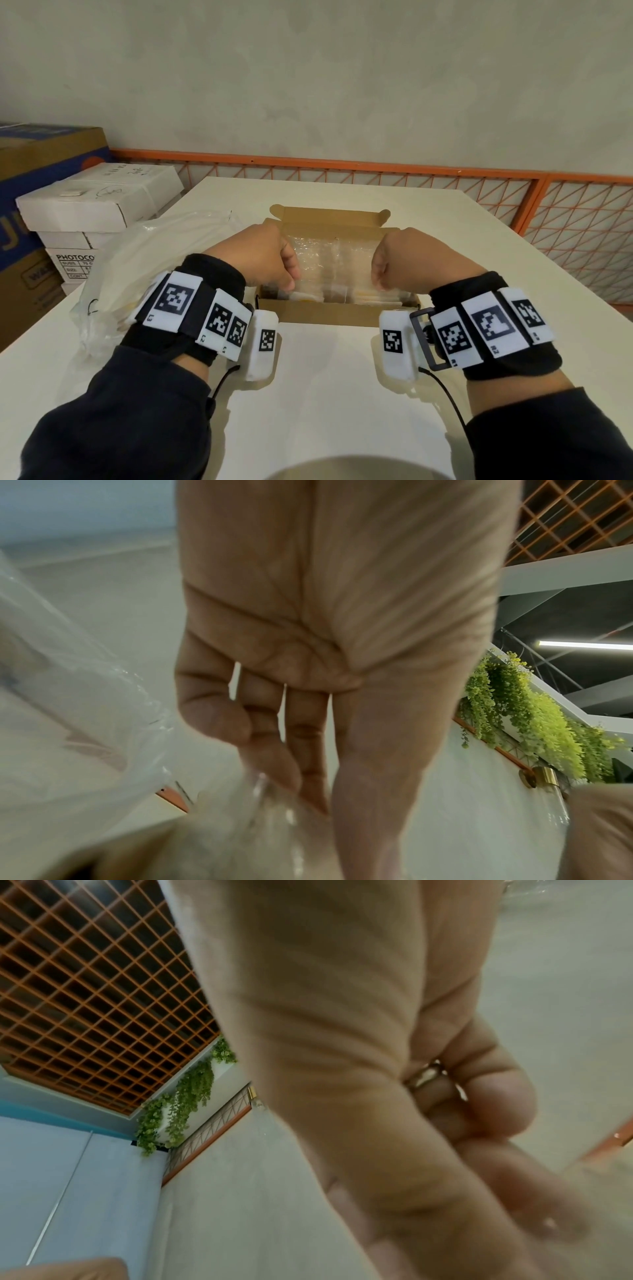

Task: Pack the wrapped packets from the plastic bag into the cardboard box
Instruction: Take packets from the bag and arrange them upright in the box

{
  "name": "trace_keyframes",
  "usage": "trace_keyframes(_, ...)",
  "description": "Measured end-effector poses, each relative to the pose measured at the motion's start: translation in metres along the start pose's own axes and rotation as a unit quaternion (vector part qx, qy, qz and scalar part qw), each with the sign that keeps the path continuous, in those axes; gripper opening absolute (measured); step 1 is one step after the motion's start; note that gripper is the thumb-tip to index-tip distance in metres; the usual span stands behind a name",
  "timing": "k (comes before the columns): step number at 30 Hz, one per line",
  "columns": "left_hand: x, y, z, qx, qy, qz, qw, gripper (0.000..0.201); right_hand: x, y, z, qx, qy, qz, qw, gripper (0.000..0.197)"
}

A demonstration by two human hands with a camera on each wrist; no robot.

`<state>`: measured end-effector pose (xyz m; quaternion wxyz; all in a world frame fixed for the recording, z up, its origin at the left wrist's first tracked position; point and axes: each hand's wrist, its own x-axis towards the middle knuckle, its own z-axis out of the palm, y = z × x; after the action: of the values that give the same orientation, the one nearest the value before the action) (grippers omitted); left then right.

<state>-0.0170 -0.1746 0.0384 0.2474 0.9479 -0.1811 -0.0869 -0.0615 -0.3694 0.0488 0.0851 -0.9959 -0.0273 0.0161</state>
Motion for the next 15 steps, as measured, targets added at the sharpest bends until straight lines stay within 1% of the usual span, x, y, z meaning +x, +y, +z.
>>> trace_keyframes(5,0.0,0.0,0.0,0.001,-0.001,-0.001,1.0,0.018,-0.004,-0.001,-0.007,-0.009,0.044,-0.007,0.999,0.027)
trace_keyframes(11,-0.001,0.0,0.0,-0.002,0.0,-0.001,1.0,0.019,0.004,-0.005,0.007,-0.042,-0.006,-0.008,0.999,0.029)
trace_keyframes(15,-0.001,0.0,-0.001,-0.003,-0.002,-0.004,1.0,0.02,0.001,0.0,-0.003,-0.017,0.003,0.005,1.0,0.026)
